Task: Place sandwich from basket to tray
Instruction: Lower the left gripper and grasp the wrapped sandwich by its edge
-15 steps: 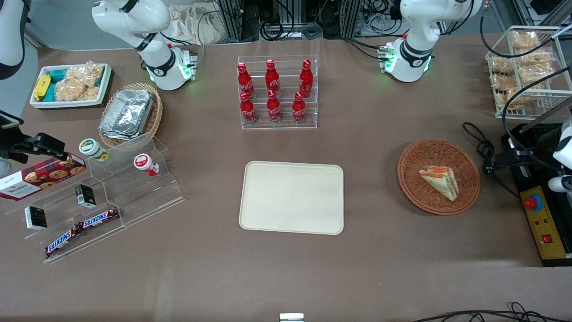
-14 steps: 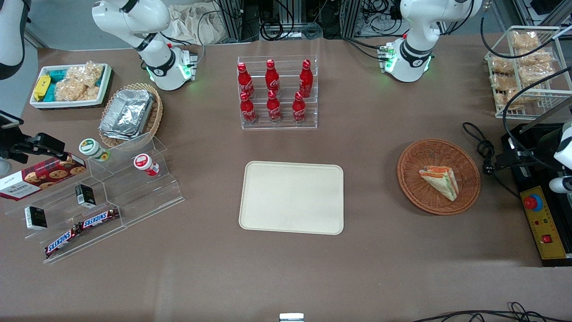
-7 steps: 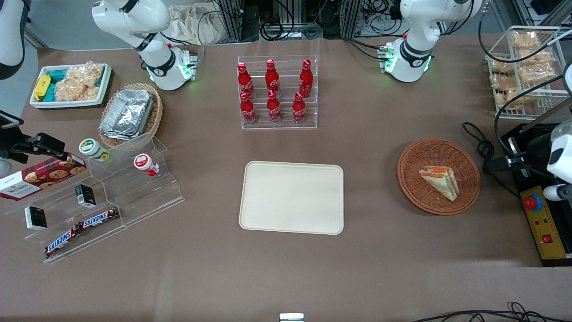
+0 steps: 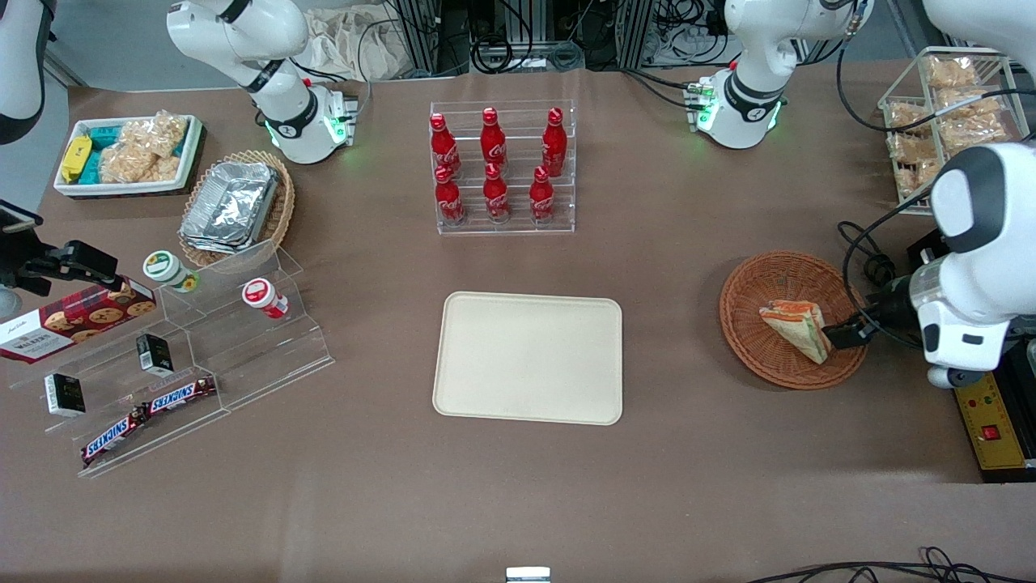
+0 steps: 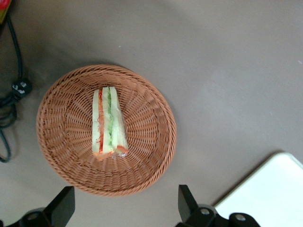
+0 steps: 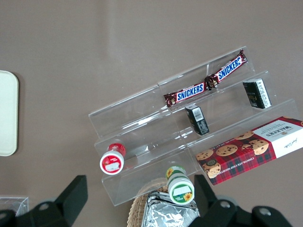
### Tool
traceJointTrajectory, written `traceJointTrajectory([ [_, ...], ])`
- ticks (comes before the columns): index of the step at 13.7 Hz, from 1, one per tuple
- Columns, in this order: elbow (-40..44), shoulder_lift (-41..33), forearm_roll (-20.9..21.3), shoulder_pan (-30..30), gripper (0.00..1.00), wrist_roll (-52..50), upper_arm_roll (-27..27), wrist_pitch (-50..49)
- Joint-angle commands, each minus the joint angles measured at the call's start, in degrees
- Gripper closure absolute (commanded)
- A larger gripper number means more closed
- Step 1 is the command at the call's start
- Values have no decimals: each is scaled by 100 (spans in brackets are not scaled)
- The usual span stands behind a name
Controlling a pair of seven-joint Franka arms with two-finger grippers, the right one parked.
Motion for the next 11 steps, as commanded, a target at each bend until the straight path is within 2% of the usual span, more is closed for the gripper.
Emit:
traceJointTrajectory([
  [1,-839,-216,357,-148,3,-712,14,490],
  [5,-1420,-164,605,-105,6,-722,57,858],
  [11,-2439,-128,605,88,6,-722,84,2386],
])
